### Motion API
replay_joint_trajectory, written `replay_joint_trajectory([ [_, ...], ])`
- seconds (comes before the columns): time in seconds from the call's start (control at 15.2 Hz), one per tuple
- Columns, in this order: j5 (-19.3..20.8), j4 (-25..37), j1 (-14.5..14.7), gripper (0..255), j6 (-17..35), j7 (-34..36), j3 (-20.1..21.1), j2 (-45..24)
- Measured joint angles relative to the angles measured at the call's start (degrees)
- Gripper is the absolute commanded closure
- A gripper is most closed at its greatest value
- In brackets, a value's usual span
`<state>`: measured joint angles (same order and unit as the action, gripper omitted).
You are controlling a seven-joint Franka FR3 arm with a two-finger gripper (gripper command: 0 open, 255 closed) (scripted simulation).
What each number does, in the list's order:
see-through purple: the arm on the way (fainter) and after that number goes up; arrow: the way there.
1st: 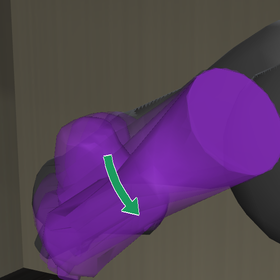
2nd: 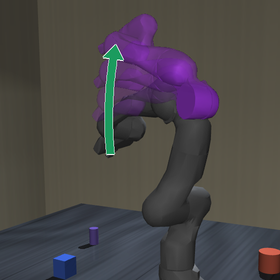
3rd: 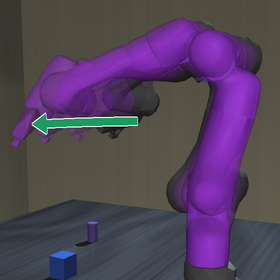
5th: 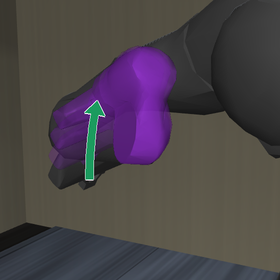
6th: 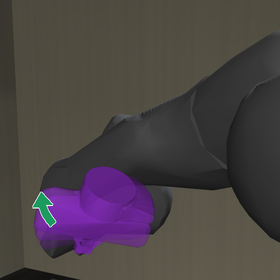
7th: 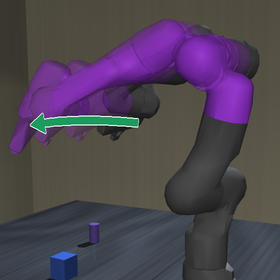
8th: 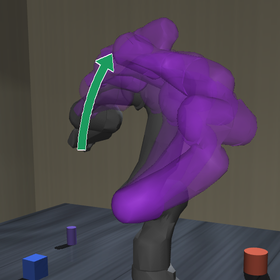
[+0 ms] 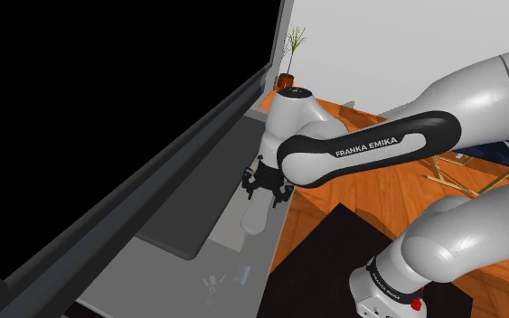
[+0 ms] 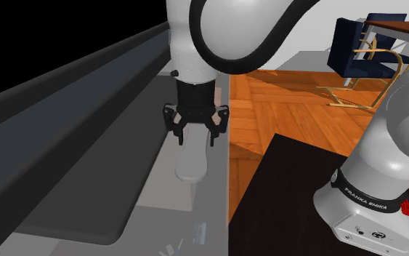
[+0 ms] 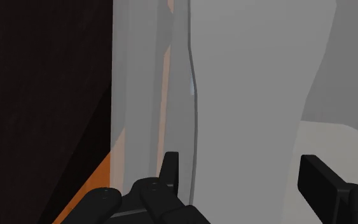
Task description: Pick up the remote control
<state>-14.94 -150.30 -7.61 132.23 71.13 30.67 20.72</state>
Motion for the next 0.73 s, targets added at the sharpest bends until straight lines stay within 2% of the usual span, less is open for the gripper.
replay_joint_trajectory([
  [0.73,-0.2,4.5,0.5,255,-9.8,-0.8,-2.3,5.4],
])
